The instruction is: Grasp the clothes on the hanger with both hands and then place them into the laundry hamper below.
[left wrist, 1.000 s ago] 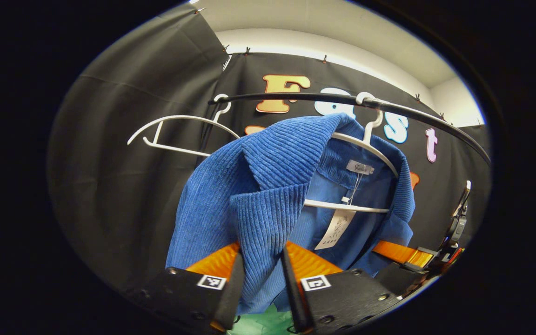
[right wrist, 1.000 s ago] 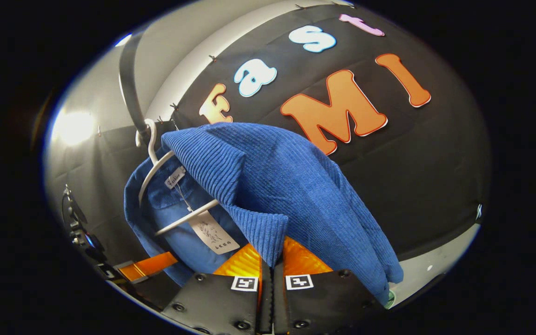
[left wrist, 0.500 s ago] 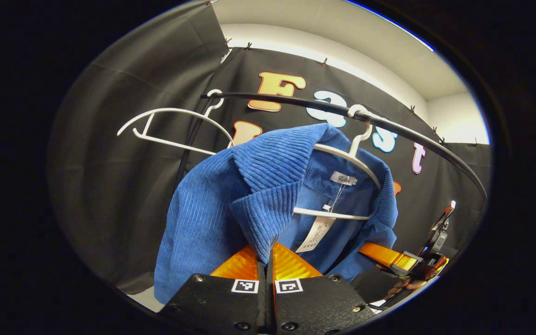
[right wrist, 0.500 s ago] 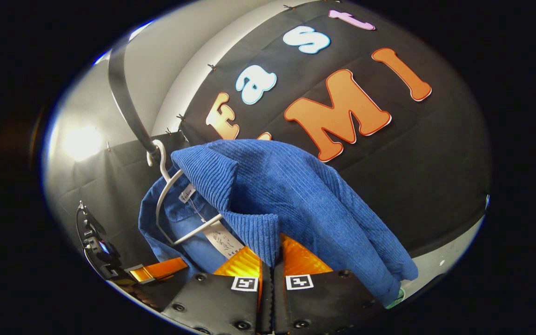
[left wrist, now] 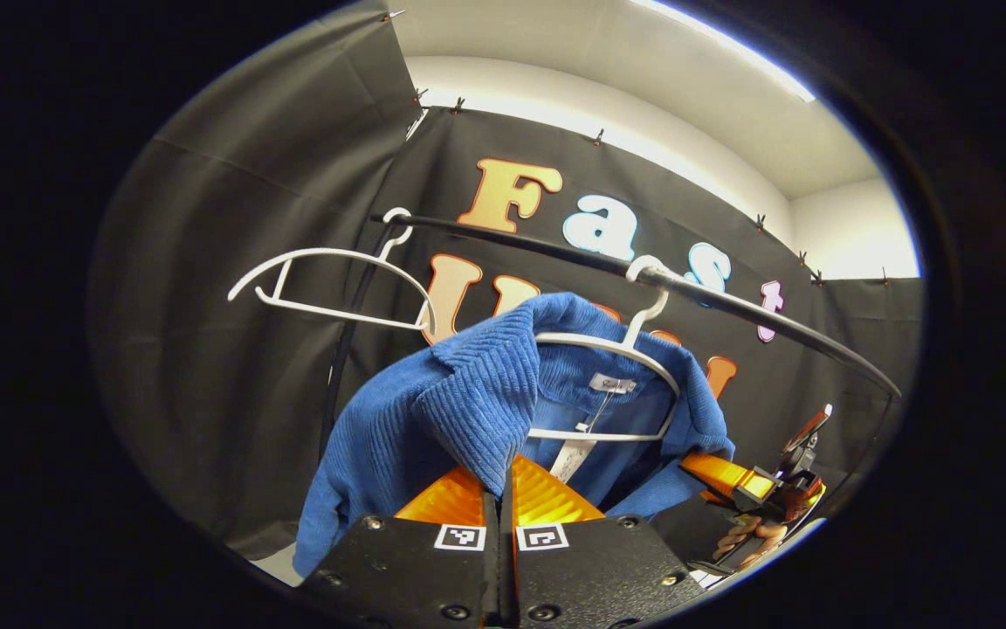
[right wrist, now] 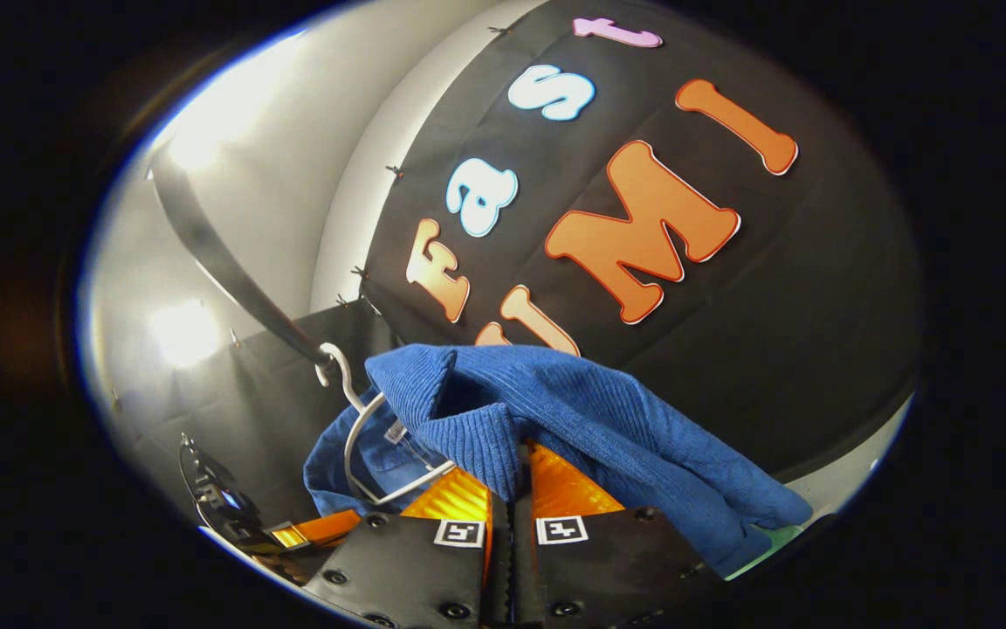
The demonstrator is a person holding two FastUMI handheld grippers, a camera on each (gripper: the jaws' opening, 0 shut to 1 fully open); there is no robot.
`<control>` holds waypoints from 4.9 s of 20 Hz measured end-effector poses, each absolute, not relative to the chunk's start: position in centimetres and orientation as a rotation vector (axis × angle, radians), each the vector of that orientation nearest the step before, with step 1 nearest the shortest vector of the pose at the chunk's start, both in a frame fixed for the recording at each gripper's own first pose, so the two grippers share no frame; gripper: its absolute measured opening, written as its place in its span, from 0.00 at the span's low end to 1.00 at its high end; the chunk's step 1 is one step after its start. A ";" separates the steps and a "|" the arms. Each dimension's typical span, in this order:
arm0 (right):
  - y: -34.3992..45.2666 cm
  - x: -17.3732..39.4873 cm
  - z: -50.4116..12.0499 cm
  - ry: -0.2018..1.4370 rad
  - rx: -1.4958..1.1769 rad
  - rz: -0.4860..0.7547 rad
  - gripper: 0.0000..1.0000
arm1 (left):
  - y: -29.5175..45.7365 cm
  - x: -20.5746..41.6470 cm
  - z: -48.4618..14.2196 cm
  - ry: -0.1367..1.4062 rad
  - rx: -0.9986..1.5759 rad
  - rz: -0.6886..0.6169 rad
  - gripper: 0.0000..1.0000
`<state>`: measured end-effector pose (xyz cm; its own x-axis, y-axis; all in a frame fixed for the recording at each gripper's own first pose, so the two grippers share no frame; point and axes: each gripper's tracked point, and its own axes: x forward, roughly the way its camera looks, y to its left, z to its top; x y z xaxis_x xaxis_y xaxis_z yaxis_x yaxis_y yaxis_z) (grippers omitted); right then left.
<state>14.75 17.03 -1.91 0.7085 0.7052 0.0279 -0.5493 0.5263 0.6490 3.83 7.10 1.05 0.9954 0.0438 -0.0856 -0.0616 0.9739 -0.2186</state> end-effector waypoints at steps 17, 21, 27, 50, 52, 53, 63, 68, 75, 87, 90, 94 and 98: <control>13.8 18.8 4.8 0.140 0.857 0.777 0.08 | 14.9 2.9 10.4 -0.102 -0.263 0.131 0.00; 13.4 19.9 4.6 0.144 0.867 0.757 0.08 | 16.0 3.7 10.5 -0.079 -0.246 0.103 0.00; 12.9 21.9 4.4 0.150 0.892 0.727 0.08 | 18.9 5.8 10.7 -0.043 -0.285 0.073 0.01; 10.2 26.6 -4.1 0.277 0.811 0.491 0.08 | 21.6 9.8 -1.6 0.231 -0.332 0.081 0.00; 9.7 25.9 -5.3 0.300 0.794 0.470 0.08 | 21.6 9.3 -2.8 0.250 -0.334 0.089 0.00; 9.4 25.6 -5.9 0.311 0.784 0.461 0.08 | 21.5 9.3 -3.4 0.262 -0.338 0.096 0.00; 8.9 21.2 -11.6 0.398 0.728 0.381 0.08 | 18.9 6.4 -8.7 0.335 -0.327 0.129 0.00; 9.6 19.4 -13.6 0.435 0.652 0.373 0.08 | 16.5 5.7 -11.8 0.392 -0.353 0.125 0.00; 10.8 16.9 -15.8 0.478 0.569 0.380 0.08 | 10.7 6.3 -13.6 0.436 -0.319 0.039 0.00; 10.5 12.9 -20.8 0.567 0.435 0.345 0.08 | 1.8 6.1 -20.0 0.584 -0.273 -0.063 0.00; 9.9 12.4 -22.2 0.586 0.385 0.330 0.08 | 1.0 6.2 -22.0 0.625 -0.224 -0.073 0.00; 9.5 11.6 -24.2 0.616 0.349 0.306 0.08 | -0.4 5.9 -24.2 0.670 -0.173 -0.078 0.00; 10.0 11.8 -27.4 0.664 0.291 0.293 0.08 | -1.2 5.5 -27.1 0.715 -0.116 -0.076 0.00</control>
